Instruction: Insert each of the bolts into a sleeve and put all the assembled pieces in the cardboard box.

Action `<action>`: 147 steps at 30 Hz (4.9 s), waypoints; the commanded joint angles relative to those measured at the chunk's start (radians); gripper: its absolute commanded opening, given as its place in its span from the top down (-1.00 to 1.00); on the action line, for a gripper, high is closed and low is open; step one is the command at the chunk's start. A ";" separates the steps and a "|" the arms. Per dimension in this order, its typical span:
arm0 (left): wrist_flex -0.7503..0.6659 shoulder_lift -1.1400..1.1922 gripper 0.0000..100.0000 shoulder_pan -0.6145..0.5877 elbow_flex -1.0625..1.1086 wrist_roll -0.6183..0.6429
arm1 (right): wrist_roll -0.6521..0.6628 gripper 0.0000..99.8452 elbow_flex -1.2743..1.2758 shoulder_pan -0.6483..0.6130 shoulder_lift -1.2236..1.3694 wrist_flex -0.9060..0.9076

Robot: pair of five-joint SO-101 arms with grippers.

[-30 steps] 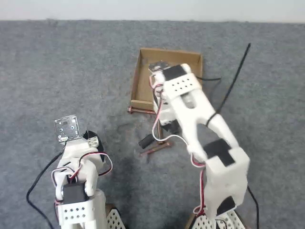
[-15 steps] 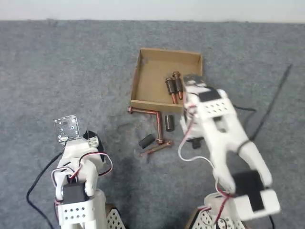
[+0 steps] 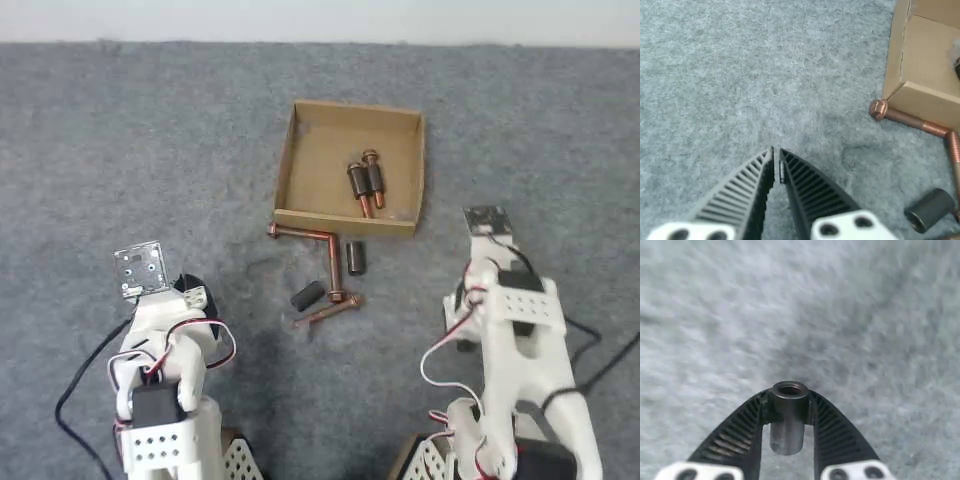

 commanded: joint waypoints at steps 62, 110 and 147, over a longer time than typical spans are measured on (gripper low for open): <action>-0.293 1.668 0.77 0.658 -1.010 0.396 | 0.060 0.99 0.021 0.099 -0.062 -0.067; -0.152 1.359 0.98 0.187 -0.912 0.560 | 0.106 0.99 0.021 0.105 -0.062 -0.067; 0.213 1.313 0.85 -0.239 -0.934 -0.183 | 0.109 0.99 0.021 0.101 -0.062 -0.064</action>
